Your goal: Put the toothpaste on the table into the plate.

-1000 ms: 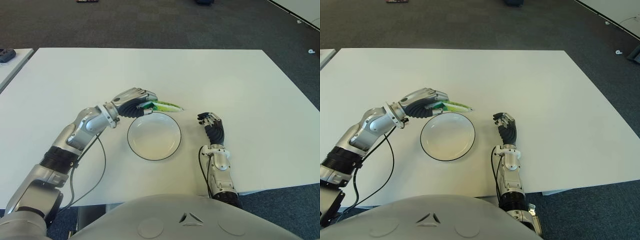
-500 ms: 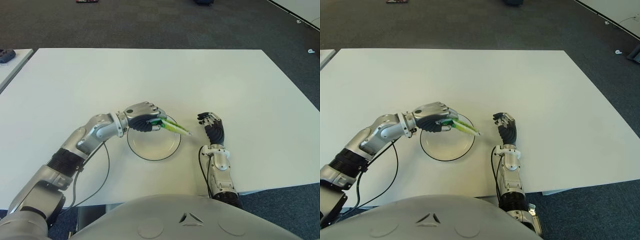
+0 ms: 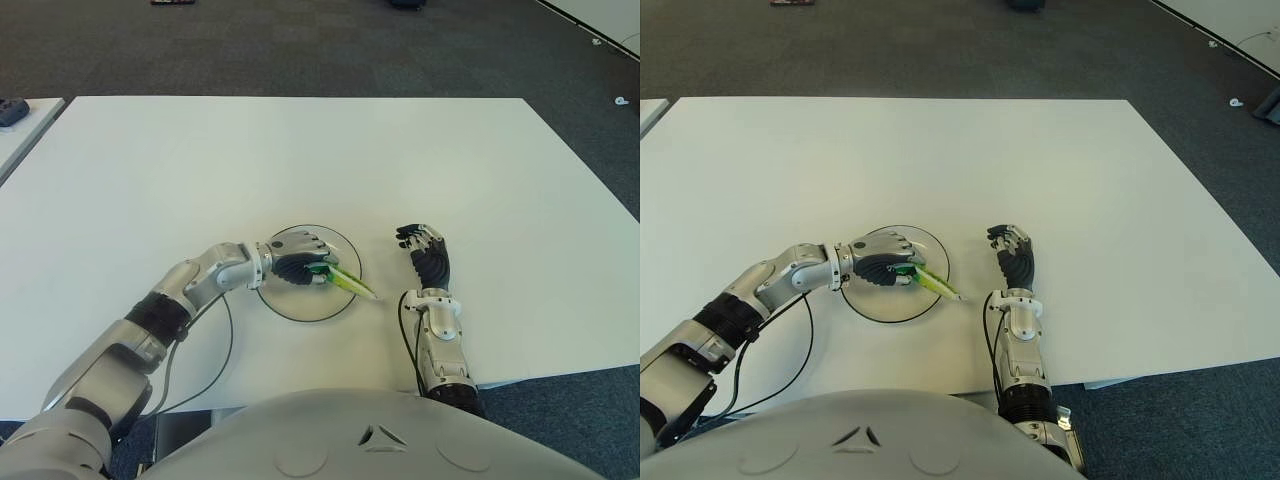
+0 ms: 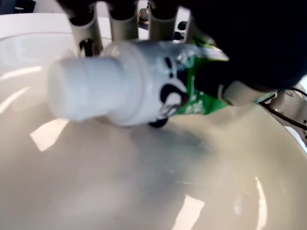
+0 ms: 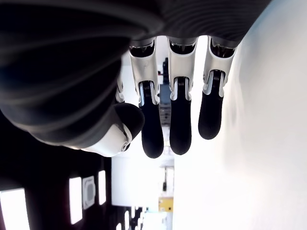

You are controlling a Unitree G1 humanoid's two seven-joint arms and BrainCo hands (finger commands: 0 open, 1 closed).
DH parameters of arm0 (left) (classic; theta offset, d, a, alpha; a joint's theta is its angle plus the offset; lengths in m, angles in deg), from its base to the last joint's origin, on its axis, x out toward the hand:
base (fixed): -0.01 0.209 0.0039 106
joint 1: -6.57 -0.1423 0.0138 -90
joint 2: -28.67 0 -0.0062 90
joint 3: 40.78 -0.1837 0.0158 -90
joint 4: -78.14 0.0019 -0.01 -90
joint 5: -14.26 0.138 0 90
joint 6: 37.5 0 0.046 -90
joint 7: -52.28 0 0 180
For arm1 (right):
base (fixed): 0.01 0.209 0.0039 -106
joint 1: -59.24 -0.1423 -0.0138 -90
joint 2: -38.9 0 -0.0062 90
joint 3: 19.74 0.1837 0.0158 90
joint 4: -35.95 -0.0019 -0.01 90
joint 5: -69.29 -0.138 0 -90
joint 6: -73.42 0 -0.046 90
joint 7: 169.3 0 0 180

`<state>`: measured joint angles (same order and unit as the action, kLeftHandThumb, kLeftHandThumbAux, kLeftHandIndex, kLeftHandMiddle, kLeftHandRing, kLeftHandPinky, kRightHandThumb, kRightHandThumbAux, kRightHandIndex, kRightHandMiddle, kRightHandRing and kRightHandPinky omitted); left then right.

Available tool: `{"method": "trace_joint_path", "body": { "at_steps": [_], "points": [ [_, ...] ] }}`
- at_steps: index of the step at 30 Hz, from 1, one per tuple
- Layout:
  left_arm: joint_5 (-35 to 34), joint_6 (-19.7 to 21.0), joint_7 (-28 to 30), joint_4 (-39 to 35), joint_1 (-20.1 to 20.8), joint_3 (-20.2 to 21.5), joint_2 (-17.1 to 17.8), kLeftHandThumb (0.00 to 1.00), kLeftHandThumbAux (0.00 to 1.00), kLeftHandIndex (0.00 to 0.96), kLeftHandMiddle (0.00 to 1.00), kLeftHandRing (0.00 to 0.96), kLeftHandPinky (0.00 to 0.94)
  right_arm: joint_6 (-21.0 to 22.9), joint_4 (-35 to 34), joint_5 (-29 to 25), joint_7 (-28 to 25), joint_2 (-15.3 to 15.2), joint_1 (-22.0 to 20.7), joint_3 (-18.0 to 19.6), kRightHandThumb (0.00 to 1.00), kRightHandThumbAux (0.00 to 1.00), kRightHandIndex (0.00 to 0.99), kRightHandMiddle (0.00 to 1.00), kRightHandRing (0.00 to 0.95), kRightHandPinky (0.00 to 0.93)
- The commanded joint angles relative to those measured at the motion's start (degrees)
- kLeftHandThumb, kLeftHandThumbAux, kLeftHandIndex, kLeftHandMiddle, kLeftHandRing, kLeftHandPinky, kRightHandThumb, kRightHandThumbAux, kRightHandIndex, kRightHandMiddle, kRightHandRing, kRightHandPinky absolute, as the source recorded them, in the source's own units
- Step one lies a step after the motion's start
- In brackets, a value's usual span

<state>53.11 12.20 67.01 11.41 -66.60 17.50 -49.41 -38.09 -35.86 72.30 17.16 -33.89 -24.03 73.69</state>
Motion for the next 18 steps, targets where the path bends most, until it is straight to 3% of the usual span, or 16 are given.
{"method": "trace_joint_path", "body": {
  "at_steps": [1,18],
  "points": [
    [3.2,0.5,-1.5,4.6,0.2,-1.7,0.1,0.706,0.713,0.433,0.755,0.764,0.77,0.7,0.1,0.1,0.1,0.2,0.1,-0.3,0.706,0.73,0.427,0.441,0.41,0.406],
    [9.4,1.0,-11.5,6.5,0.9,-3.1,1.5,0.705,0.713,0.43,0.748,0.763,0.773,1.0,-0.4,-0.4,-0.2,0.3,0.4,-0.2,0.707,0.731,0.426,0.442,0.413,0.416]
  ]
}}
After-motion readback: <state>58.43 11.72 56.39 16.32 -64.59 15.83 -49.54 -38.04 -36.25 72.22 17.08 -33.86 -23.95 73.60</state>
